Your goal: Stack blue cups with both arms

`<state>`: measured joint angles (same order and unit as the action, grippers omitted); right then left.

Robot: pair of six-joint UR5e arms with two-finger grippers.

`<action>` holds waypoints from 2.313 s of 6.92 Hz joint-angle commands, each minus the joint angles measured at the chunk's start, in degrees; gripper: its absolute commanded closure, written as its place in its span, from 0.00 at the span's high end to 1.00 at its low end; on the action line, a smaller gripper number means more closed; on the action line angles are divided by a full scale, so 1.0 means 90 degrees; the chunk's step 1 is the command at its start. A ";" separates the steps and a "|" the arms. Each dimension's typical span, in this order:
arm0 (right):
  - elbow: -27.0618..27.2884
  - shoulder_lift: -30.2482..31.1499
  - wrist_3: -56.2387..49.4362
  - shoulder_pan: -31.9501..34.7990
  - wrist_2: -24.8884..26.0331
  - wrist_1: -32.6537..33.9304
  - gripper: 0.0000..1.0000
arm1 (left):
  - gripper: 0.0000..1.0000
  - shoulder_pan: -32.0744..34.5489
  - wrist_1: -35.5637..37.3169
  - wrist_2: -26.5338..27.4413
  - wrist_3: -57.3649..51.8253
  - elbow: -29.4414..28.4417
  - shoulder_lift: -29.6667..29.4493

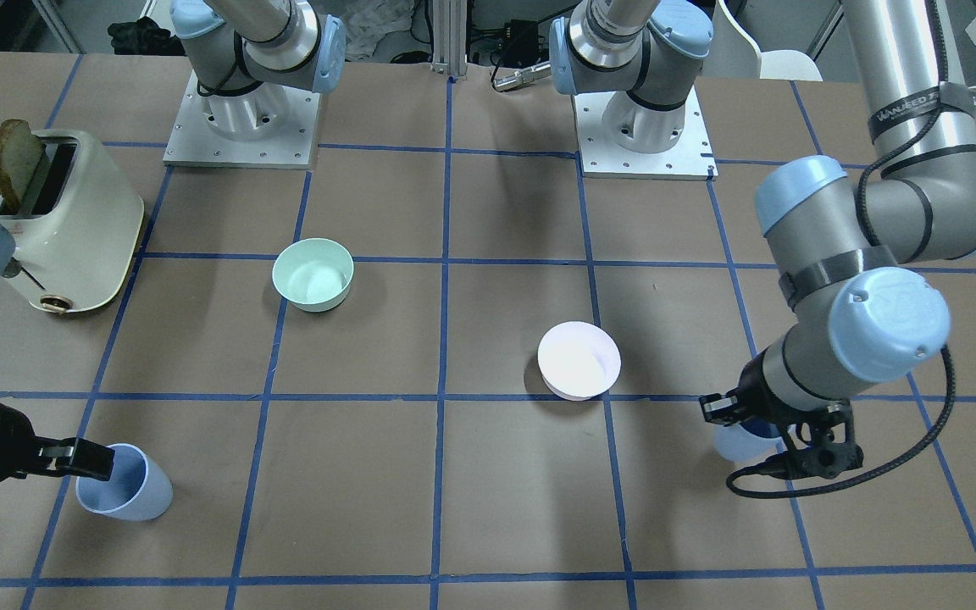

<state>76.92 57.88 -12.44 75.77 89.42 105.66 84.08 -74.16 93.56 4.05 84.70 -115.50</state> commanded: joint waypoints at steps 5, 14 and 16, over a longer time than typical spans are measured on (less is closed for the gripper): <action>-0.0001 -0.0260 0.0005 0.0000 -0.0014 0.0018 0.00 | 0.00 0.3418 0.0329 -0.0747 0.4547 -0.0496 -0.0273; -0.0587 0.0841 0.1388 0.1002 -0.0482 -0.2194 0.00 | 1.00 0.2060 -0.1469 -0.1274 0.3601 -0.0570 0.0926; -0.0558 0.0912 0.2529 0.1704 -0.1028 -0.2764 0.00 | 1.00 0.1500 -0.2247 -0.1022 0.1782 -0.0700 0.1900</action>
<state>71.80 65.58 4.20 86.96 82.60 83.50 100.74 -90.81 83.01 28.07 79.14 -103.44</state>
